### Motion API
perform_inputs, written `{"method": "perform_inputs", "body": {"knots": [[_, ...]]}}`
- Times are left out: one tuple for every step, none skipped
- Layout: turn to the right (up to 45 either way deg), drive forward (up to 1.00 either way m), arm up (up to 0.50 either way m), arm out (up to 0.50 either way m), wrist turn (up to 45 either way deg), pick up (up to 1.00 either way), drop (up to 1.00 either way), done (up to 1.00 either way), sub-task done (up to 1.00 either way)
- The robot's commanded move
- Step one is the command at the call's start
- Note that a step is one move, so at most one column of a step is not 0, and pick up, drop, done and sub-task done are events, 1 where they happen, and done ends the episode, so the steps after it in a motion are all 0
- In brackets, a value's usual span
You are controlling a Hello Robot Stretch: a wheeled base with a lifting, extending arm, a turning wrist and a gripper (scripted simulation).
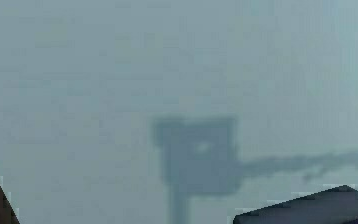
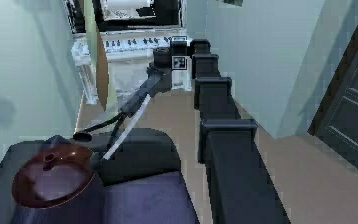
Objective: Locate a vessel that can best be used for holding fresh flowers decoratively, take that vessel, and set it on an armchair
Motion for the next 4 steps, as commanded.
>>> {"method": "perform_inputs", "body": {"knots": [[0.0,0.00,0.00,0.00,45.0,0.00,0.00,0.00,0.00],[0.0,0.00,0.00,0.00,45.0,0.00,0.00,0.00,0.00],[0.0,0.00,-0.46,0.00,0.0,0.00,0.00,0.00,0.00],[0.0,0.00,-0.32,0.00,0.0,0.00,0.00,0.00,0.00]]}}
